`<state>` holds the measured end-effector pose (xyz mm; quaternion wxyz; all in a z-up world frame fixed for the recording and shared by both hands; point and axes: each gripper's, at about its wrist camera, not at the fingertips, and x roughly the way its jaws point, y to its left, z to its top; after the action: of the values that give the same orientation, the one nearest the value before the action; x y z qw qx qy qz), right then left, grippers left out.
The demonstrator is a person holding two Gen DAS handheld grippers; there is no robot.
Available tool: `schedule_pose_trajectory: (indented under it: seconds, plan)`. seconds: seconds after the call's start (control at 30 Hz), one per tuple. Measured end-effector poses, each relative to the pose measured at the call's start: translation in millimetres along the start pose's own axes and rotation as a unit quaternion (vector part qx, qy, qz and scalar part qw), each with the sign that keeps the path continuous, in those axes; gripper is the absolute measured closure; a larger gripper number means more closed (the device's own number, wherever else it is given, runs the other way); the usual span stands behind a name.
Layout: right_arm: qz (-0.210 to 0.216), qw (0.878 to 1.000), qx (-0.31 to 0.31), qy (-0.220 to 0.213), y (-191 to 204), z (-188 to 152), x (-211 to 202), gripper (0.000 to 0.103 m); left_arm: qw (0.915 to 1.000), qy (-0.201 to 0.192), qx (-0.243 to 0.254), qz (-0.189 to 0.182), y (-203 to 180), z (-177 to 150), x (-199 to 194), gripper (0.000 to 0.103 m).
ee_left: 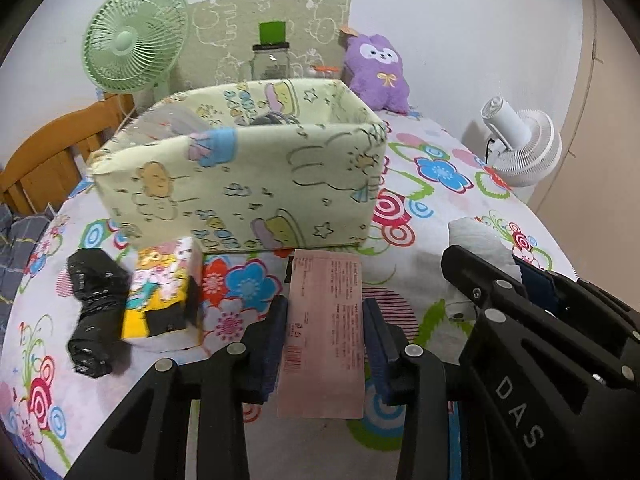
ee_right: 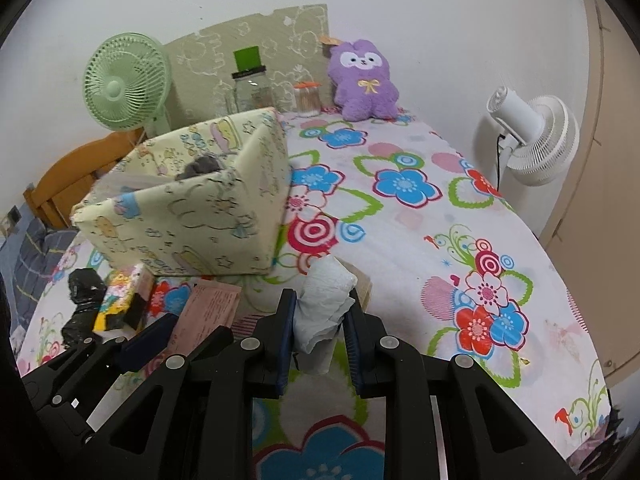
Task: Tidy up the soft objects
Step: 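Grasp the pink paper packet with the left tool while the right holds the white tissue, then lift and carry the pink packet with the left tool while the right carries the tissue to the box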
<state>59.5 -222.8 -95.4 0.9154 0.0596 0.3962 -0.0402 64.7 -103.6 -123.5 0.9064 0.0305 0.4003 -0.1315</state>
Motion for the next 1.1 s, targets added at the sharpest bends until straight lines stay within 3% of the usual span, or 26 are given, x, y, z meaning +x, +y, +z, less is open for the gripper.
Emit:
schedule_pose_trajectory:
  seconds: [1.1]
  plan:
    - [0.041, 0.995, -0.038, -0.085, 64.9, 34.0, -94.5, 0.077, 0.9951, -0.091, -0.023, 0.031, 43.0, 22.7, -107.8, 0.066]
